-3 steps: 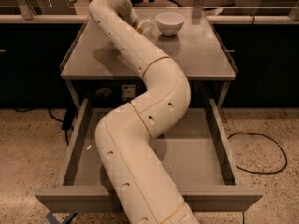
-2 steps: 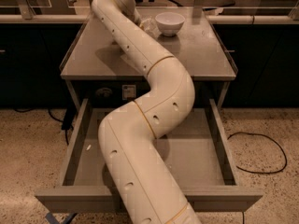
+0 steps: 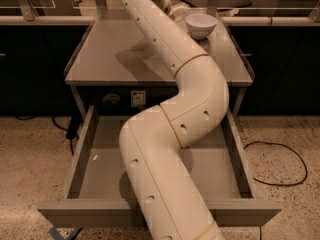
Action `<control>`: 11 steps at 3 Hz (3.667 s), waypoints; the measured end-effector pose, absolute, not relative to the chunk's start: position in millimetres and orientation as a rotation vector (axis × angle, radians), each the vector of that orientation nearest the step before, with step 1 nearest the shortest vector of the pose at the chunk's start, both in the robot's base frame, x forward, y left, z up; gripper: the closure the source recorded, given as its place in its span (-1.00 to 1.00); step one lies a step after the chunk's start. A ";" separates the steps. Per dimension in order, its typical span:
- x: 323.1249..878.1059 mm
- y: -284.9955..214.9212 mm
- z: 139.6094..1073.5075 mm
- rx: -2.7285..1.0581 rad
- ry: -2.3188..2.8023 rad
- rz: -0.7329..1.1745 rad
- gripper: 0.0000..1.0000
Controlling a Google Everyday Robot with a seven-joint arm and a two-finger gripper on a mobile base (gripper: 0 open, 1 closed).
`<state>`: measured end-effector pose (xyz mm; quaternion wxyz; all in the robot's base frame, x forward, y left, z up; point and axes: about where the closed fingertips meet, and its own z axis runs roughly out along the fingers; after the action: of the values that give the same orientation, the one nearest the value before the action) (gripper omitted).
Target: Place water bottle into top drawer
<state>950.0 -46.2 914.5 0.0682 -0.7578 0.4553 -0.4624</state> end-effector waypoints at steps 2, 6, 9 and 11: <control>937.0 -76.7 927.8 -2.261 1.401 -1.407 1.00; 898.8 80.7 900.3 -2.305 0.614 -1.024 1.00; 876.8 70.8 1076.2 -2.228 0.426 -1.201 1.00; 864.7 64.4 1116.0 -2.214 0.402 -1.246 0.70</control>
Offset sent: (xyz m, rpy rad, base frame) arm -0.0639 -0.0270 -0.0047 0.0162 -0.0152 0.0182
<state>864.7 64.4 1116.0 0.2809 -0.8260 0.1501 -0.4650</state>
